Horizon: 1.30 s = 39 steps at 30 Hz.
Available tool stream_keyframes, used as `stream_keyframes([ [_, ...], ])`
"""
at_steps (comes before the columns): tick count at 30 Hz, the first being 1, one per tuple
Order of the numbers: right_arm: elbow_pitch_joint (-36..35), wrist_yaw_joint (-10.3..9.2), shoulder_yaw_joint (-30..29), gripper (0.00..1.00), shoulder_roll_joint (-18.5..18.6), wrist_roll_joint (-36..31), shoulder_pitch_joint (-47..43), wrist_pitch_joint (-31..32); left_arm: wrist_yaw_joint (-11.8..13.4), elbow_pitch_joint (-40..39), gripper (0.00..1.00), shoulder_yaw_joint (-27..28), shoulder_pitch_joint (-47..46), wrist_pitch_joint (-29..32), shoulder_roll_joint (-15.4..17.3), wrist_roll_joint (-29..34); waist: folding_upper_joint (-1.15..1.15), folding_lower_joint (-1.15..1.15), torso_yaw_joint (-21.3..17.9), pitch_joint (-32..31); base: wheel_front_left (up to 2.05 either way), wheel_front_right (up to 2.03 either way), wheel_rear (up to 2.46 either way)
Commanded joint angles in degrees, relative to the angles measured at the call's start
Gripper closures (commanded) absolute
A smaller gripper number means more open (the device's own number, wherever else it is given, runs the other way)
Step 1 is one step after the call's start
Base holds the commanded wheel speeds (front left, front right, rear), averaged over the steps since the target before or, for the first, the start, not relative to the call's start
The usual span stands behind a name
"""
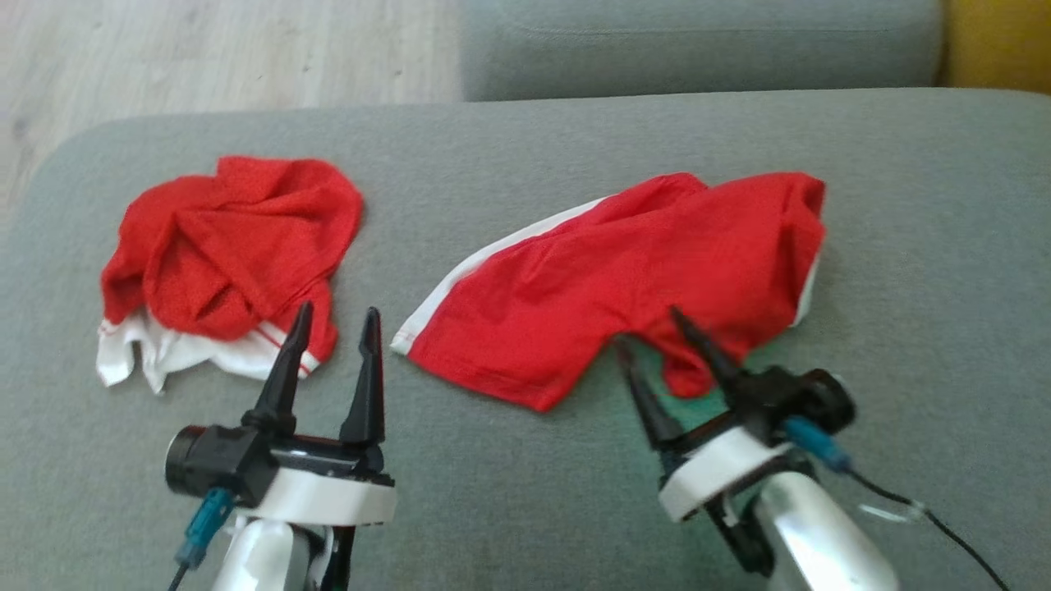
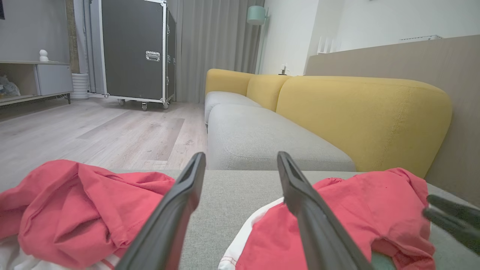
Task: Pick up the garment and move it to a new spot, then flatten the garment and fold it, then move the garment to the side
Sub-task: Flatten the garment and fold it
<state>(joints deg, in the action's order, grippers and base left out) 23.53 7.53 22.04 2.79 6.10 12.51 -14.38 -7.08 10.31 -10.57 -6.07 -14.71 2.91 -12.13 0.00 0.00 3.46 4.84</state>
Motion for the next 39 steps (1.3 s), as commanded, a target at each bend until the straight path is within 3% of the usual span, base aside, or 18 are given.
stream_keyframes([
  [1,0.7,-0.04,2.8,0.0,0.1,-0.9,3.4,-0.6,-0.1,-1.8,0.0,1.4,-3.2,-0.3,0.0,-0.5,0.0,0.0,1.4,1.0,0.0,0.0,0.0],
  [18,24.7,-0.04,23.7,0.0,0.1,3.2,18.7,10.3,0.0,-0.9,0.0,-0.8,-5.0,-0.3,0.0,-2.5,0.0,0.0,9.0,4.7,0.0,0.0,0.0],
  [27,32.6,-0.04,29.3,0.0,0.1,7.3,21.2,13.1,0.6,-0.8,0.0,-1.3,-5.2,-0.3,0.0,-3.3,0.0,0.0,10.7,5.0,0.0,0.0,0.0],
  [28,33.2,-0.04,29.3,0.13,0.1,7.9,21.4,13.1,0.7,-0.8,0.0,-1.3,-5.1,-0.3,0.0,-3.3,0.0,0.0,10.7,4.9,0.0,0.0,0.0],
  [29,33.8,-0.04,29.0,0.83,0.1,8.5,21.5,12.8,0.7,-0.7,0.0,-1.3,-5.0,-0.3,0.0,-3.3,0.0,0.0,10.7,4.7,0.0,0.0,0.0],
  [30,34.2,-0.04,28.7,1.0,0.1,9.0,21.7,12.3,0.8,-0.7,0.0,-1.2,-4.9,-0.3,0.0,-3.4,0.0,0.0,10.6,4.6,0.0,0.0,0.0],
  [39,35.9,-0.04,24.5,1.0,0.1,10.9,24.4,5.3,1.3,-0.8,0.0,0.0,-4.0,-0.3,0.0,-3.4,0.0,0.0,8.7,2.8,0.0,0.0,0.0],
])
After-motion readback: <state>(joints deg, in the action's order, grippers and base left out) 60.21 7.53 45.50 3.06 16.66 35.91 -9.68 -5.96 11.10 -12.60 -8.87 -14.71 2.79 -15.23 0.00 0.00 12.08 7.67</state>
